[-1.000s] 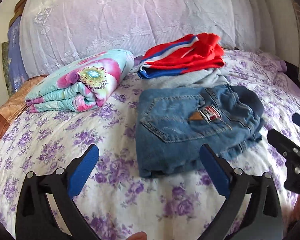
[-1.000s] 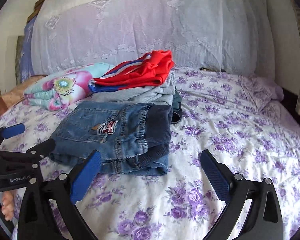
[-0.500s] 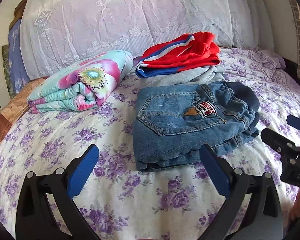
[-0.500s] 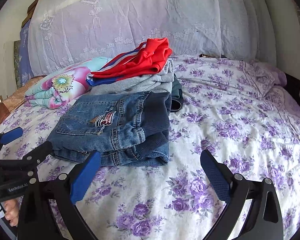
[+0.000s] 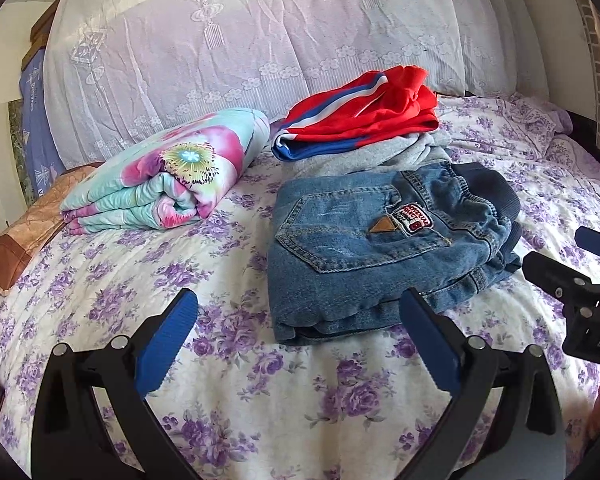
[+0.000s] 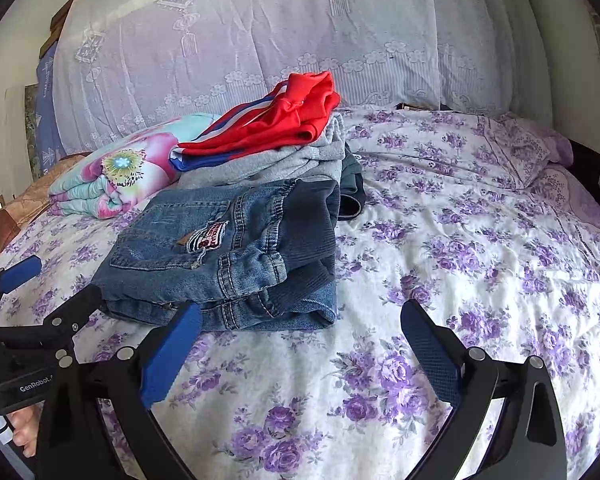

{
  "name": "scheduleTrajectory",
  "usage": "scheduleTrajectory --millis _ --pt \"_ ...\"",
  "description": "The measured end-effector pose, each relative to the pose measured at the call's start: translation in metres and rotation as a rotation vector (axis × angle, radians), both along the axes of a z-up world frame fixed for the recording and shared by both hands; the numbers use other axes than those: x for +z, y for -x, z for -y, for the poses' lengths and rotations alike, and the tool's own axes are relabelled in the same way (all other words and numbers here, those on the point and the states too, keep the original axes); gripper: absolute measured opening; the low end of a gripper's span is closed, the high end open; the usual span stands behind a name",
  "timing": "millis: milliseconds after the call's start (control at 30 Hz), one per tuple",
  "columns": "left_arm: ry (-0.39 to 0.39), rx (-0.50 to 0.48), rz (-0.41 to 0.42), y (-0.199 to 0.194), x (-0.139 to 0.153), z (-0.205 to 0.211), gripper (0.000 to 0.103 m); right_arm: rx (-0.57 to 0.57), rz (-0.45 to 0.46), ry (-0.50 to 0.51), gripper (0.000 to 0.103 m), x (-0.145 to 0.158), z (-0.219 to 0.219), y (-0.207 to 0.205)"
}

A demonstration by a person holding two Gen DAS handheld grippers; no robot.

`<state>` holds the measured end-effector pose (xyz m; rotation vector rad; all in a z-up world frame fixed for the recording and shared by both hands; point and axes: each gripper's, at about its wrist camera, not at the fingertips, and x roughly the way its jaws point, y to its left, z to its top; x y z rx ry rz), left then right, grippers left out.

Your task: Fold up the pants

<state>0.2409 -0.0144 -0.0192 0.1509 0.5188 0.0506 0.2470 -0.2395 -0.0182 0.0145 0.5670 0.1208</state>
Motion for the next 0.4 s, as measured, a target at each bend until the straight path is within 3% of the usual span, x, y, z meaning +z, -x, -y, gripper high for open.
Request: scheduleTrajectory --millis 400 --pt "0.0 -0.007 -0.015 -0.0023 -0.0016 0.0001 0.098 0.001 -0.001 -0.003 0.1 -0.0002 0.0021 -0.0004"
